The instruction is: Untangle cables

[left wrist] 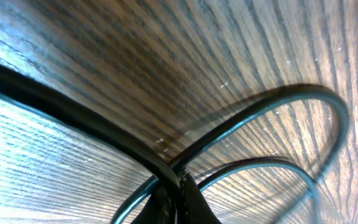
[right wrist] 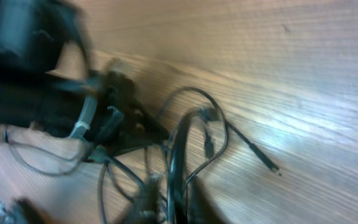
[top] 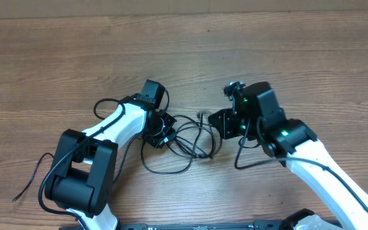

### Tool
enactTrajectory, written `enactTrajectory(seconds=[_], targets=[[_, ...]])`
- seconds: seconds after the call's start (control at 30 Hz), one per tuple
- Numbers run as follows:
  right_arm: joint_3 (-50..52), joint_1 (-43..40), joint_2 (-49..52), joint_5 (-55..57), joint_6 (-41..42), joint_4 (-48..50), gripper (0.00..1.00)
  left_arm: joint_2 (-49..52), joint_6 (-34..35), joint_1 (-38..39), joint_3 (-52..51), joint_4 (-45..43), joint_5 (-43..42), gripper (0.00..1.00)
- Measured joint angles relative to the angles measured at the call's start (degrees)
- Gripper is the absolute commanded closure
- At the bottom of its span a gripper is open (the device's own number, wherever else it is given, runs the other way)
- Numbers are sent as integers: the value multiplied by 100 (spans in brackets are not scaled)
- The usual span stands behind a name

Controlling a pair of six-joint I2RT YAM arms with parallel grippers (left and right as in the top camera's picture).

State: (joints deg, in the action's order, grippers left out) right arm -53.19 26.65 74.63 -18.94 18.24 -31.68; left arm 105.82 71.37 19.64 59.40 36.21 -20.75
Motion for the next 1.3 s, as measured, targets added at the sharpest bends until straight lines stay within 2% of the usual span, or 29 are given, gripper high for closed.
enactTrajectory(seconds=[0.13,0.17,0.73,0.93,0.97,1.0,1.03,1.3], targets=[[0,2,455,52,66,-302,37,0,0,0,2,-2,35,96],[0,0,514,59,70,-339,35,0,0,0,2,0,44,96],[-2,0,656,92,-186,-1178,32,0,0,15,33,15,168,96],[63,0,656,118,-306,-1106,21,0,0,15,35,13,175,95],[127,0,656,149,-310,-1080,17,0,0,15,35,13,179,94],[179,0,656,184,-304,-1082,5,0,0,15,35,13,188,91],[271,0,656,245,-289,-1080,0,0,2,15,35,15,195,89],[490,0,656,422,-85,-815,0,0,-203,15,81,-28,229,72]])
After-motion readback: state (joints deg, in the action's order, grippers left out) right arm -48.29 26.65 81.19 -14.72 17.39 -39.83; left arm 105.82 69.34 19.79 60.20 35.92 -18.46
